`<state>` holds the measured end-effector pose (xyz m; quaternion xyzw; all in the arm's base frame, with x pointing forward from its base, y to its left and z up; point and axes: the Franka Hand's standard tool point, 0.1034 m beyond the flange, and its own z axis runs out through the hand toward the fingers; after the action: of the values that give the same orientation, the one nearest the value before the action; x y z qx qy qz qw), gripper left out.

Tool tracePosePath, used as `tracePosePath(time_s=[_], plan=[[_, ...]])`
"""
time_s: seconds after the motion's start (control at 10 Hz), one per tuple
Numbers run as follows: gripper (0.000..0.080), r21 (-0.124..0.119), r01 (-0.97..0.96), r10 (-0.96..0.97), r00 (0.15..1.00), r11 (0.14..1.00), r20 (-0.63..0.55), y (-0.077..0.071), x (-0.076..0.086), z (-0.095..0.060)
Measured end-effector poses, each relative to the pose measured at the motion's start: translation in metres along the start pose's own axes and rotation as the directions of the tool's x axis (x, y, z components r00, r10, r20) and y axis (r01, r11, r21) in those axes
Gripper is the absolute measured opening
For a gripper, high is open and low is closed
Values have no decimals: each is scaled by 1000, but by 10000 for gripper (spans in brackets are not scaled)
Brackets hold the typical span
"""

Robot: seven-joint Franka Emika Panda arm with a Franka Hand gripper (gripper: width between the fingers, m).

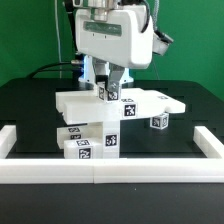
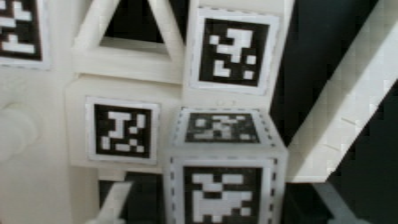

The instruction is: Assemble chair

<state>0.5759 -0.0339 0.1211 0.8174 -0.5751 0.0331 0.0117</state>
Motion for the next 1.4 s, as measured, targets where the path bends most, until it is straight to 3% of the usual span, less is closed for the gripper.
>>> tracePosePath(time_s=[0.4, 0.6, 0.7, 0.8, 0.9, 1.1, 1.4], plan=[[290, 7, -213, 213, 977, 977, 16, -2, -4, 0], [296, 7, -199, 199, 980, 980, 17, -2, -4, 0], [468, 8, -158, 158, 987, 987, 16, -2, -4, 0], [468, 9, -97, 97, 995, 995, 15, -2, -4, 0], [613, 13, 0, 0, 1000, 1000, 13, -3, -5, 0], [638, 26, 218, -218, 976, 976, -1, -7, -8, -1], [649, 34, 482, -481, 876, 876, -27, -8, -11, 2]])
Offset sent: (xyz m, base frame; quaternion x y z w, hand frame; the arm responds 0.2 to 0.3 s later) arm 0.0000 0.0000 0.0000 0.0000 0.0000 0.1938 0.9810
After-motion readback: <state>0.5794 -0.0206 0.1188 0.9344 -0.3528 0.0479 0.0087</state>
